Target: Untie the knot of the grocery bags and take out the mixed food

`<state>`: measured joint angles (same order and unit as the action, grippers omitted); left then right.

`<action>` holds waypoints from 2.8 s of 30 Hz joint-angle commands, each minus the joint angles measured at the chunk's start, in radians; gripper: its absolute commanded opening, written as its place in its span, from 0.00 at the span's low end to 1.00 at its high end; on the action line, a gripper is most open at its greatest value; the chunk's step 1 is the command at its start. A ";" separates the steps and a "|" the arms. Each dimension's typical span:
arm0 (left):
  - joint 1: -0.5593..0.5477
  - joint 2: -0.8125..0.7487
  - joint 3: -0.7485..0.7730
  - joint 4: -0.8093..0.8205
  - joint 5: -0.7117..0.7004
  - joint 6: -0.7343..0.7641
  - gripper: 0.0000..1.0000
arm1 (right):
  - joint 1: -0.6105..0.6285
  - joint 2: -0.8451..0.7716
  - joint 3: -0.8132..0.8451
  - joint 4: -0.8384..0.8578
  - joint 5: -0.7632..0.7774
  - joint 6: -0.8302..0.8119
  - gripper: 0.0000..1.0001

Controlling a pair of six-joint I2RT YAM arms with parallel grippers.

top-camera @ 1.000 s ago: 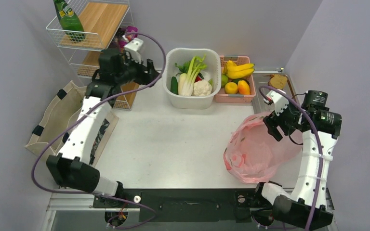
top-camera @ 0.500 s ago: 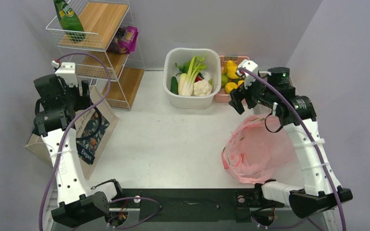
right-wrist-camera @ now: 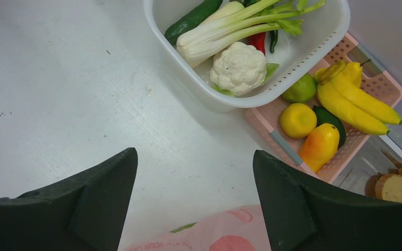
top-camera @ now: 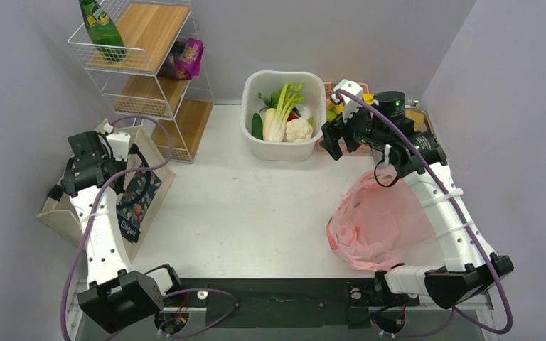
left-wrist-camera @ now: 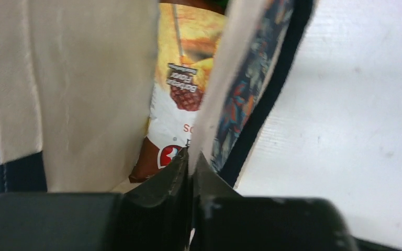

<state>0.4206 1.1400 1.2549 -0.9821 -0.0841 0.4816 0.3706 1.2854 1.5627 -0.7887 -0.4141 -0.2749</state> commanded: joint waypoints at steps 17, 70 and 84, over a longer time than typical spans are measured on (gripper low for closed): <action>-0.901 0.050 0.137 -0.096 0.351 -0.061 0.00 | -0.012 -0.012 0.031 0.072 0.141 0.173 0.76; -0.795 0.018 0.089 -0.072 0.387 -0.063 0.43 | 0.238 0.374 0.272 -0.139 0.196 -0.224 0.57; -0.795 0.195 0.198 0.303 0.374 -0.016 0.00 | 0.156 0.255 0.109 -0.232 0.039 -0.082 0.00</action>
<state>-0.3775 1.3437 1.3857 -0.8593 0.2283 0.4370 0.5354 1.6016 1.7096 -0.9886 -0.3111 -0.4076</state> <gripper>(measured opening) 0.028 0.024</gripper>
